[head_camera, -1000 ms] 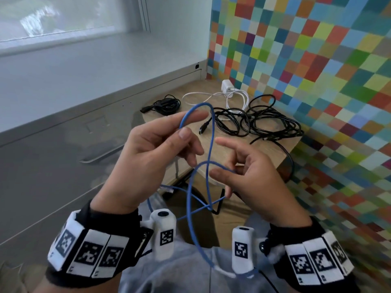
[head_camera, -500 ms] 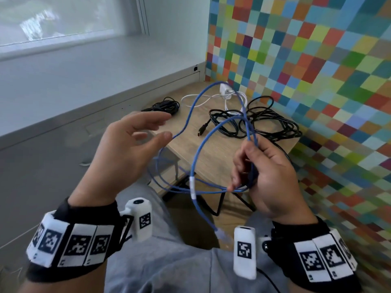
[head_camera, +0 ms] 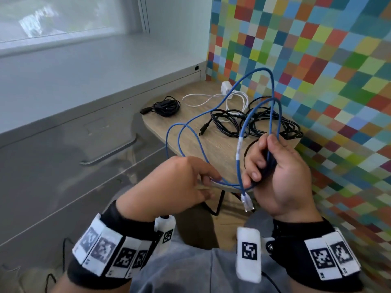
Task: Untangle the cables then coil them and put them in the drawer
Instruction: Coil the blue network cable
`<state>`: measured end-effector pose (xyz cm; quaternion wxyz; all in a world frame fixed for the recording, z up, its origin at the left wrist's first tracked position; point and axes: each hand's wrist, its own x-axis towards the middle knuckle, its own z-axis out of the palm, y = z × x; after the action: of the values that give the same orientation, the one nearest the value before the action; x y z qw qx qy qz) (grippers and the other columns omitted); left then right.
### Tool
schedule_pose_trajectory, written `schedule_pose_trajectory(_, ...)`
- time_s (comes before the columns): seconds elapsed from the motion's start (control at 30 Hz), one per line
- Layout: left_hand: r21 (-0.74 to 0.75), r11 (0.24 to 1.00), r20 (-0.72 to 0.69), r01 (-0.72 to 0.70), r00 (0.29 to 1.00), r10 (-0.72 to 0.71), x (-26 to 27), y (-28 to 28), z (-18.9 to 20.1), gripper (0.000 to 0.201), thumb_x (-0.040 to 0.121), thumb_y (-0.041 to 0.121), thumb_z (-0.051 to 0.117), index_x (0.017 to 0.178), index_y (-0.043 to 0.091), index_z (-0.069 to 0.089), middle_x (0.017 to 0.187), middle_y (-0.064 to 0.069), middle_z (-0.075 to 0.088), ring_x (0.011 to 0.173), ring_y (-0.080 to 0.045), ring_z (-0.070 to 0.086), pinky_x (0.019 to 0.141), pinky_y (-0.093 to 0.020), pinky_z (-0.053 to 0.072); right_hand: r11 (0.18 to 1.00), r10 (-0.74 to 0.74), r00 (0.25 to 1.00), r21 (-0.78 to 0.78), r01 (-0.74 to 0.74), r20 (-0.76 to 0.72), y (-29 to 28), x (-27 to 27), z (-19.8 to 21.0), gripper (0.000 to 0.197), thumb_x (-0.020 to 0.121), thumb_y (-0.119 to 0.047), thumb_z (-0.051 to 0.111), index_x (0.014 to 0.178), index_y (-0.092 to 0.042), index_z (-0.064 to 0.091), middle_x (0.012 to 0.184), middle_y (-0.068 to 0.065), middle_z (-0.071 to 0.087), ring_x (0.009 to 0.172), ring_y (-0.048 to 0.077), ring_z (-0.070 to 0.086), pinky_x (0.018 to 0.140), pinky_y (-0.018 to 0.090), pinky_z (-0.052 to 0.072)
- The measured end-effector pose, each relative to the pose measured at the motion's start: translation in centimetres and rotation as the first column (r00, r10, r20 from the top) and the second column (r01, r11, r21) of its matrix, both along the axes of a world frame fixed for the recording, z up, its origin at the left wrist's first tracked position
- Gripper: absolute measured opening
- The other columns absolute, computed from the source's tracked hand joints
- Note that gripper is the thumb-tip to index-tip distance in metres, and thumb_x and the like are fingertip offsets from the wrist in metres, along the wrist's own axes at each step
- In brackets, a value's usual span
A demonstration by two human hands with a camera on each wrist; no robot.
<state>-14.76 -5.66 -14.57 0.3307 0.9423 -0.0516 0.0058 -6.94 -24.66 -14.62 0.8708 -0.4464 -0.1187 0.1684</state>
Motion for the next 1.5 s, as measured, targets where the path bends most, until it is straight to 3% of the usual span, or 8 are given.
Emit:
schedule_pose_trajectory(0.33, 0.185, 0.981, 0.014, -0.049, 0.999, 0.047, 0.5, 0.6, -0.9, 0.011, 0.083, 0.051, 0.077, 0.092, 0.047, 0.074, 0.096, 0.02, 0.044, 0.082, 0.006, 0.048, 0.071, -0.012, 0.032, 1.0, -0.021, 0.999, 0.019, 0.022, -0.04, -0.1, 0.0, 0.0, 0.027, 0.105, -0.028, 0.042, 0.084, -0.014, 0.053, 0.063, 0.001, 0.035, 0.044, 0.015, 0.039, 0.043, 0.028, 0.046)
schedule_pose_trajectory(0.53, -0.115, 0.962, 0.173, -0.247, 0.949, 0.265, 0.3, 5.5, -0.9, 0.019, 0.093, 0.044, 0.068, 0.079, 0.031, 0.065, 0.083, 0.01, 0.057, 0.07, -0.001, 0.054, 0.07, -0.023, 0.044, 0.984, -0.146, 0.989, 0.102, 0.147, -0.011, -1.4, 1.3, -0.3, 0.03, 0.11, -0.028, 0.036, 0.089, -0.02, 0.055, 0.059, -0.005, 0.035, 0.045, 0.013, 0.04, 0.059, 0.036, 0.055)
schedule_pose_trajectory(0.63, -0.46, 0.775, 0.209, -0.434, 0.795, 0.569, 0.0, 7.9, -0.8, 0.029, 0.096, 0.041, 0.054, 0.075, 0.022, 0.061, 0.075, -0.007, 0.06, 0.07, -0.014, 0.05, 0.071, -0.037, 0.041, 0.973, -0.201, 0.979, 0.109, 0.204, -0.035, -1.8, 1.5, -0.3, 0.03, 0.111, -0.028, 0.037, 0.087, -0.021, 0.055, 0.059, -0.005, 0.035, 0.048, 0.013, 0.041, 0.064, 0.038, 0.058)
schedule_pose_trajectory(0.77, -0.783, 0.38, 0.084, -0.493, 0.521, 0.849, -0.8, 10.3, -0.3, 0.028, 0.103, 0.032, 0.05, 0.076, 0.027, 0.058, 0.069, 0.007, 0.063, 0.081, -0.018, 0.061, 0.077, -0.037, 0.048, 0.962, -0.25, 0.966, 0.101, 0.256, -0.063, -2.1, 1.9, -0.2, 0.027, 0.111, -0.028, 0.039, 0.09, -0.021, 0.055, 0.06, -0.005, 0.034, 0.051, 0.014, 0.044, 0.064, 0.036, 0.058)
schedule_pose_trajectory(0.9, -0.928, 0.172, 0.005, -0.33, 0.453, 0.892, -1.0, 10.9, 0.1, 0.025, 0.105, 0.024, 0.05, 0.08, 0.024, 0.05, 0.06, 0.004, 0.044, 0.059, -0.014, 0.059, 0.067, -0.031, 0.055, 0.959, -0.271, 0.961, 0.067, 0.274, -0.05, -2.3, 2.1, -0.6, 0.025, 0.11, -0.027, 0.041, 0.093, -0.02, 0.058, 0.06, -0.005, 0.038, 0.05, 0.014, 0.045, 0.06, 0.034, 0.056)
schedule_pose_trajectory(1.17, -0.927, 0.273, 0.13, -0.257, 0.461, 0.878, -0.7, 10.1, 0.9, 0.021, 0.098, 0.023, 0.055, 0.077, 0.025, 0.054, 0.057, 0.005, 0.033, 0.046, -0.014, 0.026, 0.042, -0.027, 0.021, 0.93, -0.244, 0.959, -0.245, 0.273, 0.14, -2.3, 2.3, -1.9, 0.027, 0.106, -0.007, 0.049, 0.09, -0.015, 0.069, 0.096, 0.008, 0.068, 0.091, 0.03, 0.07, 0.066, 0.044, 0.059)
schedule_pose_trajectory(1.33, -0.827, 0.471, 0.237, -0.307, 0.569, 0.787, -0.6, 8.2, 1.1, 0.017, 0.091, 0.028, 0.064, 0.075, 0.024, 0.067, 0.054, 0.008, 0.037, 0.051, -0.018, 0.024, 0.05, -0.037, 0.017, 0.883, 0.068, 0.95, -0.462, 0.085, 0.304, -1.1, 0.7, -1.3, 0.018, 0.1, -0.013, 0.061, 0.089, -0.022, 0.072, 0.086, 0.012, 0.068, 0.058, 0.025, 0.063, 0.062, 0.043, 0.058)
schedule_pose_trajectory(1.5, -0.933, 0.316, 0.222, -0.17, 0.418, 0.881, -0.6, 8.0, 2.3, 0.015, 0.103, 0.018, 0.049, 0.089, 0.021, 0.053, 0.056, 0.006, 0.034, 0.045, -0.012, 0.025, 0.042, -0.028, 0.022, 0.817, 0.424, 0.844, -0.541, -0.2, 0.328, 0.1, -1.5, -0.7, 0.004, 0.085, -0.017, 0.079, 0.088, -0.015, 0.077, 0.061, 0.007, 0.064, 0.048, 0.02, 0.059, 0.056, 0.038, 0.058)
